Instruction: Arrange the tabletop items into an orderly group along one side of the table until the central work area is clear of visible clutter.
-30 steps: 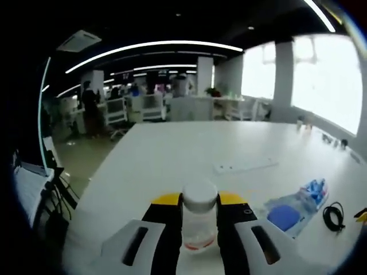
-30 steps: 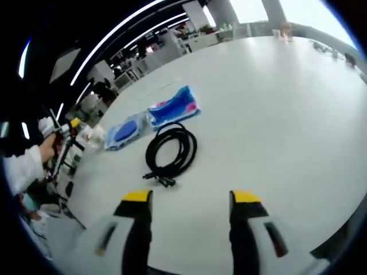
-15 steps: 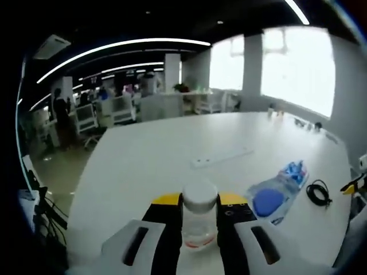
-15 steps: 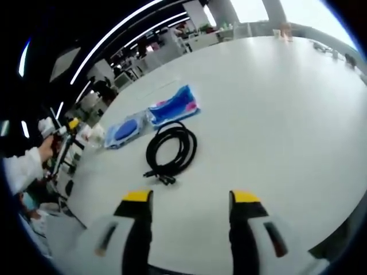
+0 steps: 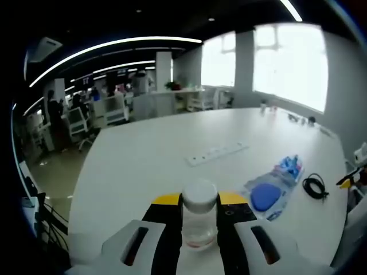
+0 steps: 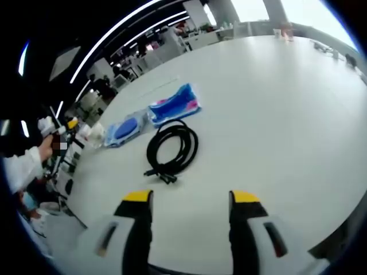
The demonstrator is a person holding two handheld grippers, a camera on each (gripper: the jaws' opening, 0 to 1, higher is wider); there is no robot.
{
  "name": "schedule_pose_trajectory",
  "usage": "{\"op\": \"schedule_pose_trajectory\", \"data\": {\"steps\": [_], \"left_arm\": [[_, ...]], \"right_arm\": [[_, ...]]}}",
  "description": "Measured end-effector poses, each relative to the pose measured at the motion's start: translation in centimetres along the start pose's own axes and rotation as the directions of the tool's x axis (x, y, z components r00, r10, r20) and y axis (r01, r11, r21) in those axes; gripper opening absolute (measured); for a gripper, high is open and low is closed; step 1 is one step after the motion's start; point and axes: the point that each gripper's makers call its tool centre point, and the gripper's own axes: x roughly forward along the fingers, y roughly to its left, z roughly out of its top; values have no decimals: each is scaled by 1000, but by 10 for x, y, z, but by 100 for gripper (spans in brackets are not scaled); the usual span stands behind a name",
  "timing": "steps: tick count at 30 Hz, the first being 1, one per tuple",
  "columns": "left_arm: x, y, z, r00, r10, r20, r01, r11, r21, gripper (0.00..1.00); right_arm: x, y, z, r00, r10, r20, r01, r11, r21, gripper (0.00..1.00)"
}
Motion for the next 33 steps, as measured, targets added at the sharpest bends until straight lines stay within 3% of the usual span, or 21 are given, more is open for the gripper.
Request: {"op": "schedule_pose_trajectory", "data": {"steps": [11,20,22,24,30,33], "left_arm": [[-2,9,-2,1000,28,0,-28,999,-20,17],[0,6,-2,999,45,5,-45,999,17,19],[0,9,-1,998,59,13,-59,998,24,28],[-2,11,7,996,70,62,-70,998,-7,41],[-9,13,16,987,91,134,-88,996,-29,94],[-16,4,12,989,59,132,-52,997,-54,97]], "right_arm": [[-2,-4,-2,1000,-5,0,5,1000,3,51],[-2,-2,0,1000,0,4,0,1000,-2,51],[-2,-1,0,1000,3,5,-3,1000,-3,52],[-2,0,0,1000,5,7,-5,1000,-6,52],[-4,1,2,1000,7,15,-7,1000,-20,54],[-4,2,5,1000,12,23,-11,1000,-27,55]]}}
